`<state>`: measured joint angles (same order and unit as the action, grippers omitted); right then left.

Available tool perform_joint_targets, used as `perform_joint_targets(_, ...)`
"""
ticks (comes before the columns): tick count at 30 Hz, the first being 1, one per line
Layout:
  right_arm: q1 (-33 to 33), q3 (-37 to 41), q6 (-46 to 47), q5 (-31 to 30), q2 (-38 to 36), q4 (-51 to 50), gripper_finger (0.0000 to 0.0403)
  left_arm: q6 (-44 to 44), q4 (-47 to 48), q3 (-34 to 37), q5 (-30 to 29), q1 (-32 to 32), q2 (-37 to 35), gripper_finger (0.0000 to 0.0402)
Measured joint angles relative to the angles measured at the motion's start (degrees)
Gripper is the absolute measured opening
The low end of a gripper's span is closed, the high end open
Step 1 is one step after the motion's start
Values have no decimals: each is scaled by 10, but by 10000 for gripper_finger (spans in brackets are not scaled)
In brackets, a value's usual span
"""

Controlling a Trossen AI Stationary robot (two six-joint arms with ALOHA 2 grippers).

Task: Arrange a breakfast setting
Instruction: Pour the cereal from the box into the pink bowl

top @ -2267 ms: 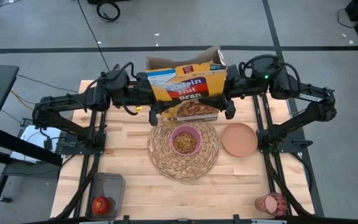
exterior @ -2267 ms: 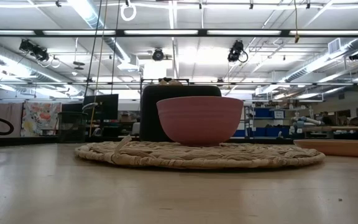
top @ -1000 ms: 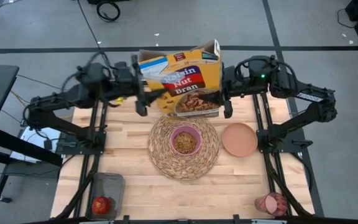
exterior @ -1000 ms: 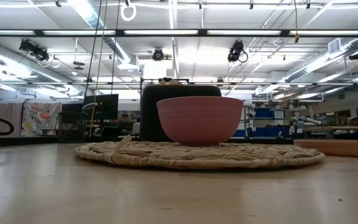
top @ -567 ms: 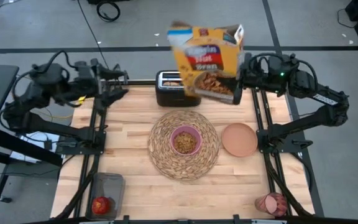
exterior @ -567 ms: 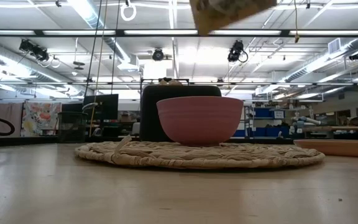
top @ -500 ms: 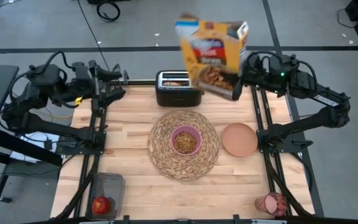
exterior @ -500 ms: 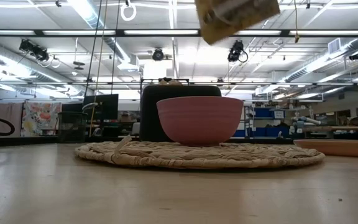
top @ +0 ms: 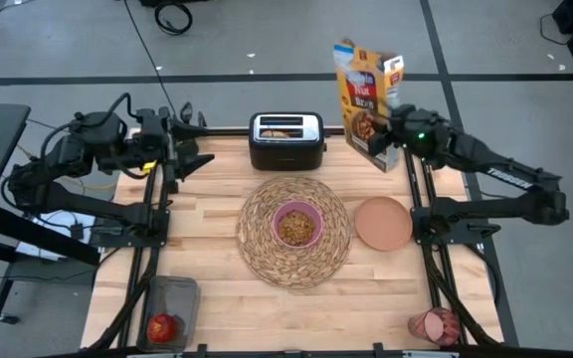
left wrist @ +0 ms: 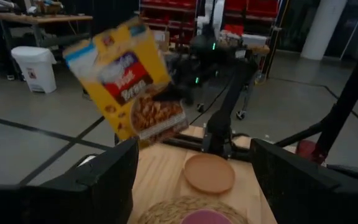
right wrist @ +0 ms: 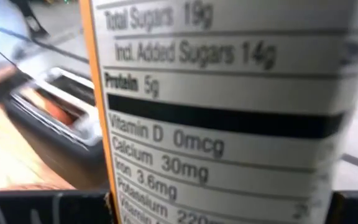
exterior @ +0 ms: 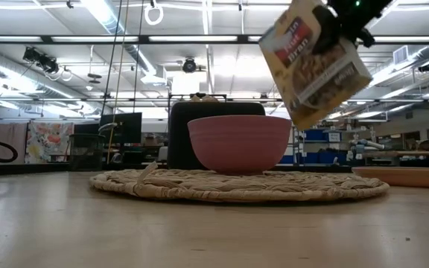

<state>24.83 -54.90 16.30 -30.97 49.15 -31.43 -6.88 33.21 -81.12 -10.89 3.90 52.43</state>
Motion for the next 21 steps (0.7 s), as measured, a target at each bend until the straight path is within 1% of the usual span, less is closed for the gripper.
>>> perform_joint_targets(6,2,62,-12,-62,3,28,148,0,-38,0,0,1,8,314)
perform_joint_targets(11,11,137,-26,-97,3,105,148,-9,-102,0,0,-3,27,314)
perform_joint_targets(16,40,198,-43,-91,1,173,148,-17,-130,0,0,-9,44,314)
perform_joint_targets(21,80,230,-11,-81,-5,221,148,-33,-140,0,0,-9,58,314)
